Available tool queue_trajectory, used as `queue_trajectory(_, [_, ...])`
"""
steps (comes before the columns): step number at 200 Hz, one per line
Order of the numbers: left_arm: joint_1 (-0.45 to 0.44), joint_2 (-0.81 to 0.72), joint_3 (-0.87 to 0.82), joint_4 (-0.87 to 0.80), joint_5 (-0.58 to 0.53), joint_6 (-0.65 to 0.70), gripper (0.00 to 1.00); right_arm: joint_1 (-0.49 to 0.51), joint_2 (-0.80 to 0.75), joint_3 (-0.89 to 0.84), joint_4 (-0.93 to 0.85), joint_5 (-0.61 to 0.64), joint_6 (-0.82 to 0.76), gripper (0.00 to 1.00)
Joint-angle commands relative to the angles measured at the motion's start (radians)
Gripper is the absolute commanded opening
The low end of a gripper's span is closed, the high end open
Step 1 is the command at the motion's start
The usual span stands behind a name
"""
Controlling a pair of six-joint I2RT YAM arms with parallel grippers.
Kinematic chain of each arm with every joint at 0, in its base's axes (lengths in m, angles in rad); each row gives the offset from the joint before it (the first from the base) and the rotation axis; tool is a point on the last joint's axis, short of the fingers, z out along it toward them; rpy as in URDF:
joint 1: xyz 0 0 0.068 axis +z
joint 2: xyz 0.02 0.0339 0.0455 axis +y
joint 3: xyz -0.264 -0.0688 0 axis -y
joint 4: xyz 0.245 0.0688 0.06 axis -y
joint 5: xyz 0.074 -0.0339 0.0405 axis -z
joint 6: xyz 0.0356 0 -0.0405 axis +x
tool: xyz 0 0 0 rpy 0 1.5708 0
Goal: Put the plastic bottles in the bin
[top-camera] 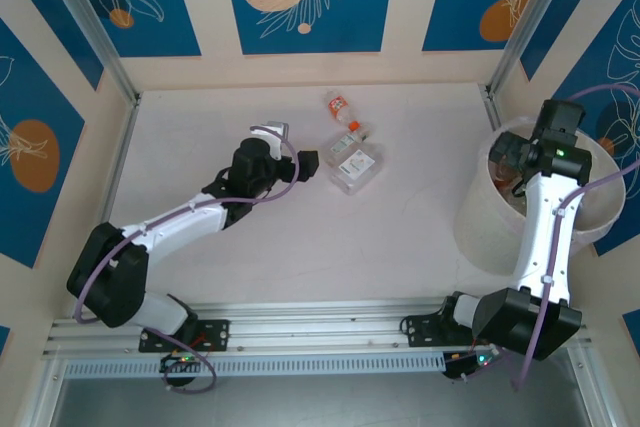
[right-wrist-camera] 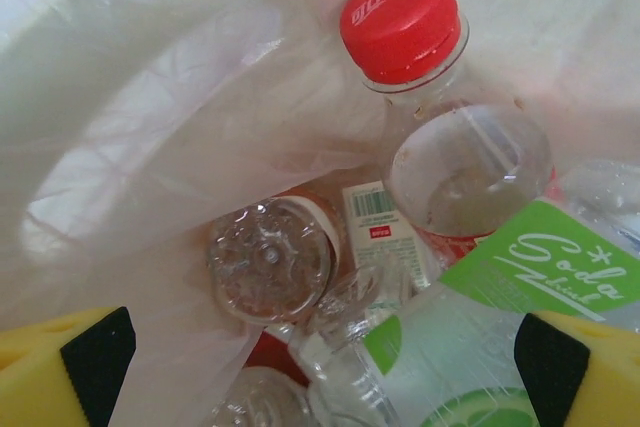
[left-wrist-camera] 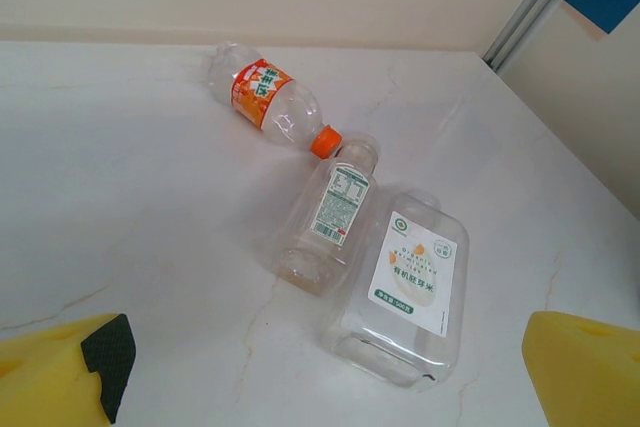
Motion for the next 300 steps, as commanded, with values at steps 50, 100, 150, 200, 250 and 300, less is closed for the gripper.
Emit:
queue_trajectory(50, [0.008, 0.124, 0.176, -0.171, 0.096, -0.012, 1.00, 0.039, -0.346, -0.034, 0.216, -0.363, 0.053, 1.00])
queue_trajectory(100, [-0.023, 0.333, 0.404, -0.406, 0.060, -0.023, 1.00, 0.079, -0.452, -0.215, 0.526, -0.952, 0.143, 1.00])
queue_trajectory(150, [-0.012, 0.636, 0.804, -0.711, 0.055, 0.086, 0.95, 0.284, -0.454, -0.251, 0.494, -0.827, 0.063, 1.00])
queue_trajectory(200, [-0.009, 0.849, 1.060, -0.797, 0.025, 0.265, 0.84, 0.340, -0.454, -0.250, 0.453, -0.730, 0.016, 1.00])
queue_trajectory(250, [-0.008, 0.990, 1.231, -0.858, 0.034, 0.287, 0.67, 0.346, -0.456, -0.259, 0.444, -0.708, 0.022, 1.00])
queue_trajectory(300, [-0.005, 1.025, 1.259, -0.864, 0.055, 0.303, 0.72, 0.352, -0.456, -0.270, 0.441, -0.687, 0.018, 1.00])
